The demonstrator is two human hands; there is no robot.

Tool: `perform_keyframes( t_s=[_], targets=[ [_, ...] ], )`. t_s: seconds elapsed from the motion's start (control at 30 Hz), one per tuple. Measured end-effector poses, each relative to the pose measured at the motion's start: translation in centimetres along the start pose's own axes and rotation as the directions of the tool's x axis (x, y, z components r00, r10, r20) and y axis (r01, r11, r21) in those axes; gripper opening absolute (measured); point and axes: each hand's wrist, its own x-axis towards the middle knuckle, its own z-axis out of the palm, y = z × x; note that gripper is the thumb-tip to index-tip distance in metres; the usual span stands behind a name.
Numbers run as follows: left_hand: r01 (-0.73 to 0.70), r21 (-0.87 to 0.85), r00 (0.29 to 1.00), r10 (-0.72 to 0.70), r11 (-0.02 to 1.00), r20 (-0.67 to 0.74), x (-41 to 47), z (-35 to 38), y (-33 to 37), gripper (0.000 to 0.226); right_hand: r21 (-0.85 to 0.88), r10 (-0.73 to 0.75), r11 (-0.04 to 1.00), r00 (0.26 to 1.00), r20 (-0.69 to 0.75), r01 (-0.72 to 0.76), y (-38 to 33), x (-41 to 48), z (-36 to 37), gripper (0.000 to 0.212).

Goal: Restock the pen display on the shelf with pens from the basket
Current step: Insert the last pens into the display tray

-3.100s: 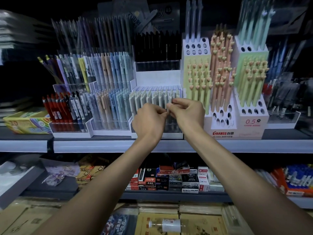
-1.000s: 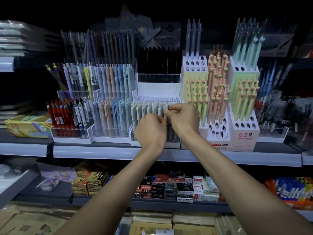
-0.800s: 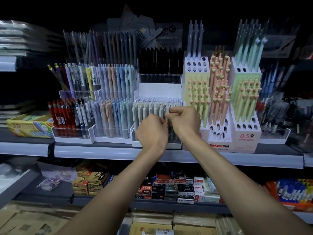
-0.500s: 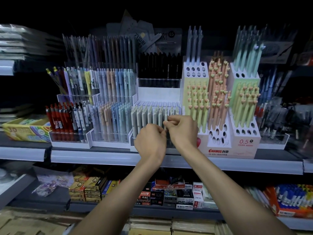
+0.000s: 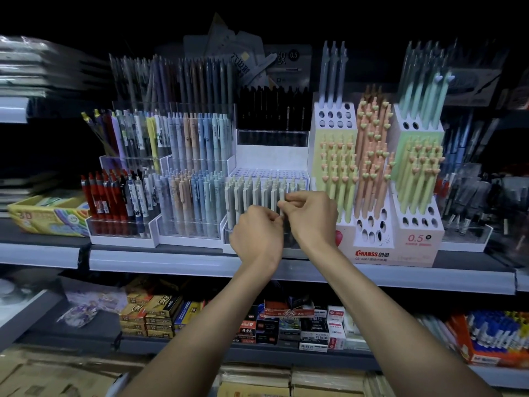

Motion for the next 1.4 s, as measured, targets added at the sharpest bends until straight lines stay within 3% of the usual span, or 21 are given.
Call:
perform_keyframes(
  t_s=[0.87, 1.4],
  targets=[
    [0.011, -0.017, 0.999, -0.01, 1.0, 0.054, -1.0, 0.1, -0.5, 0.017, -0.058, -0.024, 0.998, 0.999, -0.04, 0.021, 0.3, 0.4, 0.4, 0.024],
    [-0.017, 0.014, 0.999, 0.016, 1.0, 0.047, -0.6, -0.2, 0.0, 0.017, -0.123, -0.033, 0.992, 0.999, -0.032, 0.029, -0.3, 1.0, 0.4, 0.017]
  ],
)
